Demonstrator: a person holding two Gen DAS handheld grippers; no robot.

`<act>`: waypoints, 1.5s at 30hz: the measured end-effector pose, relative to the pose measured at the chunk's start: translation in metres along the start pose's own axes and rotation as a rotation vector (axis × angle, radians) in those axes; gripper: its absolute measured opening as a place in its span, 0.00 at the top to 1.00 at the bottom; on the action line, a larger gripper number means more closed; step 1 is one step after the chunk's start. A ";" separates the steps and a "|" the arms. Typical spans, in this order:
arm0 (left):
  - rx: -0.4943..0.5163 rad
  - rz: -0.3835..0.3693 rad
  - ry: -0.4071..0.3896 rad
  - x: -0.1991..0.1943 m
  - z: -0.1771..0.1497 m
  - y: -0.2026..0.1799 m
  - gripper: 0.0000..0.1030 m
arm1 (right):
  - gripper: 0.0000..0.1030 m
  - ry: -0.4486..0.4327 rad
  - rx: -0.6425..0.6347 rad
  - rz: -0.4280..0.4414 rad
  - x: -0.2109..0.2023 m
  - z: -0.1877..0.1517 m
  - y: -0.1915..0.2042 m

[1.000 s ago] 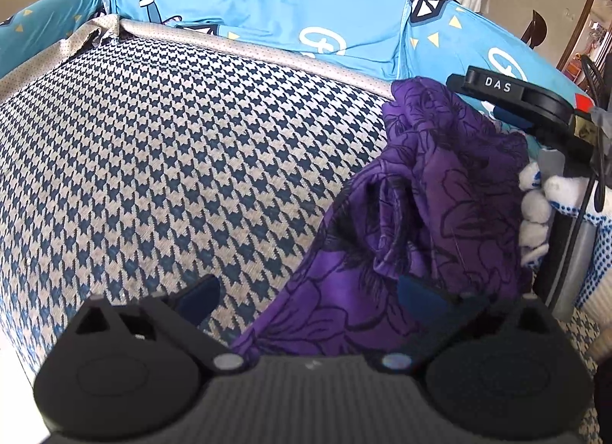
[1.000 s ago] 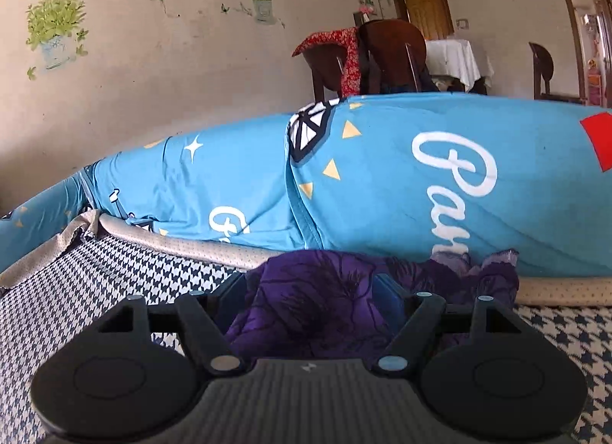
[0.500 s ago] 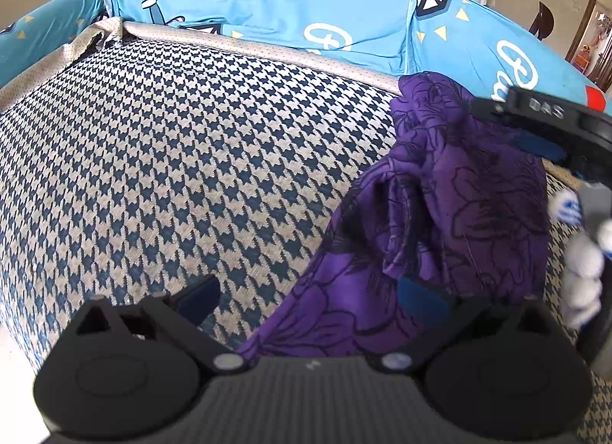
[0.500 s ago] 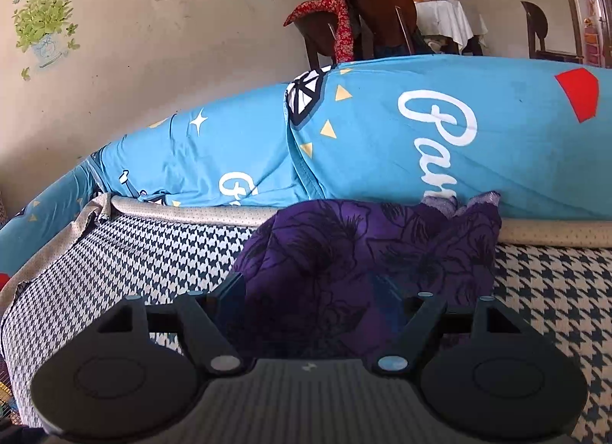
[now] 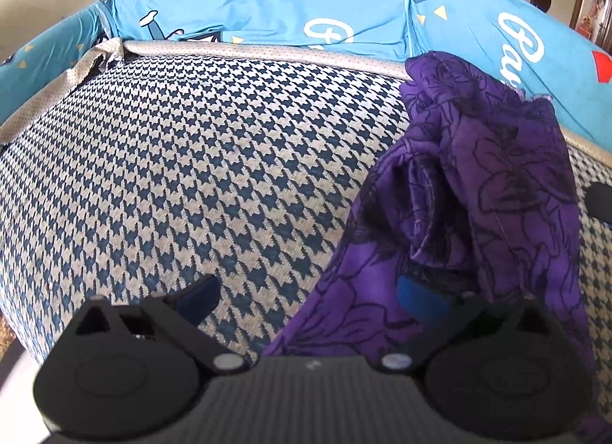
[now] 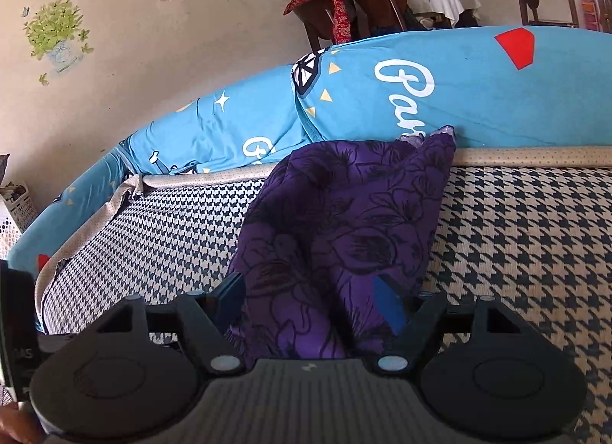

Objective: Fold clothes
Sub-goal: 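Move the right gripper to the blouse end and close on it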

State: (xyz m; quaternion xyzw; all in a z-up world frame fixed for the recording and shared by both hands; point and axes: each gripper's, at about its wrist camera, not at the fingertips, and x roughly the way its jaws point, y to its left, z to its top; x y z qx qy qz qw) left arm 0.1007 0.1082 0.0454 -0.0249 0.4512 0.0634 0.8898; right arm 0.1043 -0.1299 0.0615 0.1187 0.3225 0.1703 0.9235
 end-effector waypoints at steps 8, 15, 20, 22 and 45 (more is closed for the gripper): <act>0.043 0.017 -0.020 0.005 -0.015 0.001 0.00 | 0.27 -0.007 0.020 0.006 -0.041 -0.032 0.005; 0.051 0.077 -0.024 0.010 -0.030 0.014 0.00 | 0.27 -0.007 0.008 0.007 -0.069 -0.057 0.011; 0.003 0.063 -0.031 0.009 -0.047 0.028 0.00 | 0.27 0.002 -0.010 -0.014 -0.084 -0.074 0.015; -0.011 0.065 -0.033 0.005 -0.053 0.031 0.00 | 0.27 0.002 -0.006 -0.020 -0.090 -0.079 0.015; -0.068 0.070 -0.019 -0.043 -0.102 0.039 0.00 | 0.32 0.029 -0.351 -0.055 -0.117 -0.155 0.077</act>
